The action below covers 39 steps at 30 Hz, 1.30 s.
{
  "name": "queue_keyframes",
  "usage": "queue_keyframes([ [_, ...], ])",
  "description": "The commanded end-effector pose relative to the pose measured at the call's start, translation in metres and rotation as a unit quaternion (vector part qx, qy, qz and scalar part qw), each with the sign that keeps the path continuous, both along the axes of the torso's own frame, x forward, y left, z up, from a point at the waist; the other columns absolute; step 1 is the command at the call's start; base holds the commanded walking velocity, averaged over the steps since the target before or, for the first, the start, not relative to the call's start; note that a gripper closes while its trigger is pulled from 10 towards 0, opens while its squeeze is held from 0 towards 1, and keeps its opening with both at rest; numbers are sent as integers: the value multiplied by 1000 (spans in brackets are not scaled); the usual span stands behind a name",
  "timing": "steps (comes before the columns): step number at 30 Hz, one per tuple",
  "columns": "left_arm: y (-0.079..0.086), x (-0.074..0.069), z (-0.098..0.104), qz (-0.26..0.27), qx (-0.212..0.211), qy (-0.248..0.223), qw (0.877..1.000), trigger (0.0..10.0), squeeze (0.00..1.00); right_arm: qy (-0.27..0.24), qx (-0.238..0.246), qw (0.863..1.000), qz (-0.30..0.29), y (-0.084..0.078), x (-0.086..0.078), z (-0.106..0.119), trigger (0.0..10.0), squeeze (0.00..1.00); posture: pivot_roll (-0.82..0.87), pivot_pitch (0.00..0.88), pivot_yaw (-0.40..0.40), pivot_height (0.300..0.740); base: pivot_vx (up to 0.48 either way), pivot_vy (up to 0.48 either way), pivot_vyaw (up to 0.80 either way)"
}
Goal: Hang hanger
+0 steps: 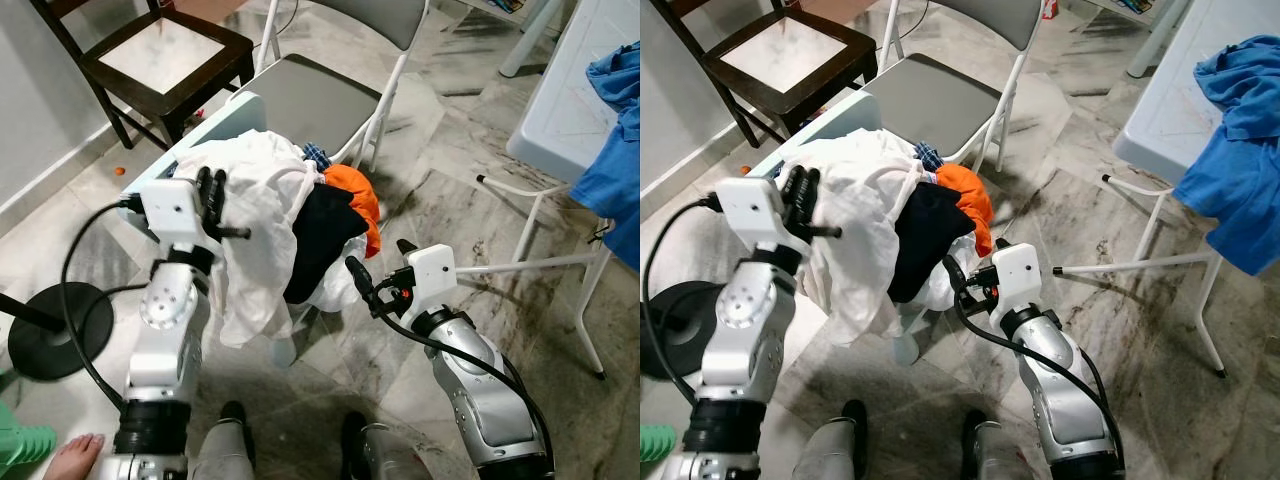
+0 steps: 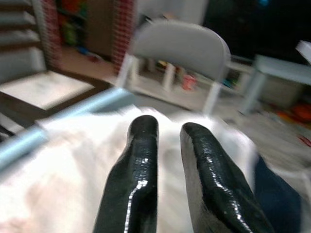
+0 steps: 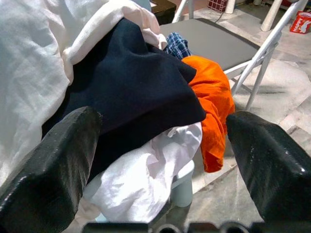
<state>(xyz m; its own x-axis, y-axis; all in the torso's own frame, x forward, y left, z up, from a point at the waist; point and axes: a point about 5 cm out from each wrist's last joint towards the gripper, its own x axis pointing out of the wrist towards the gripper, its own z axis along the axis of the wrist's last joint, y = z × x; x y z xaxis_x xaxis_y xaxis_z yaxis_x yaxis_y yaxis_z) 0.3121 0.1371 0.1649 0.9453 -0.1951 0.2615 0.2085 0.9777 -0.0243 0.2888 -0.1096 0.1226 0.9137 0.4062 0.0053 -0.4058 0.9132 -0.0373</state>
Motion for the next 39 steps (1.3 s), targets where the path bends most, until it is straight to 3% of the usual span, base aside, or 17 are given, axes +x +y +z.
queue_keyframes([
  [1,-10,-4,-1,-30,12,-3,999,10000,1000,10,-6,1000,4,-1,-2,-5,10000,0,84,300,-81,740,0,0,0],
  [6,-15,-8,-14,-38,30,33,998,10000,1000,10,-6,1000,6,-1,-2,-5,10000,0,82,303,-82,740,0,0,0],
  [11,-6,-8,-33,-18,52,68,996,10000,1000,11,-6,1000,5,-1,-4,-5,10000,0,76,303,-78,740,0,0,0],
  [19,4,4,-45,7,51,119,992,10000,1000,12,-5,1000,1,-3,-4,-6,10000,0,65,300,-73,740,0,0,0],
  [20,5,5,-48,11,49,126,991,10000,35,12,-5,1000,1,-3,-4,-6,10000,0,66,300,-73,740,0,0,0],
  [23,7,8,-52,14,49,135,990,10000,0,12,-5,1000,1,-2,-4,-6,10000,0,66,299,-73,740,0,0,0],
  [24,8,9,-52,19,47,137,989,4157,0,12,-5,1000,1,-2,-4,-6,10000,0,65,299,-73,740,0,0,0],
  [25,9,10,-53,21,42,140,989,0,0,12,-5,1000,2,-1,-4,-5,10000,0,65,299,-73,740,0,0,0],
  [39,16,15,-54,36,23,145,988,0,0,14,-6,1000,4,0,-3,-6,10000,0,71,296,-76,740,0,0,0],
])
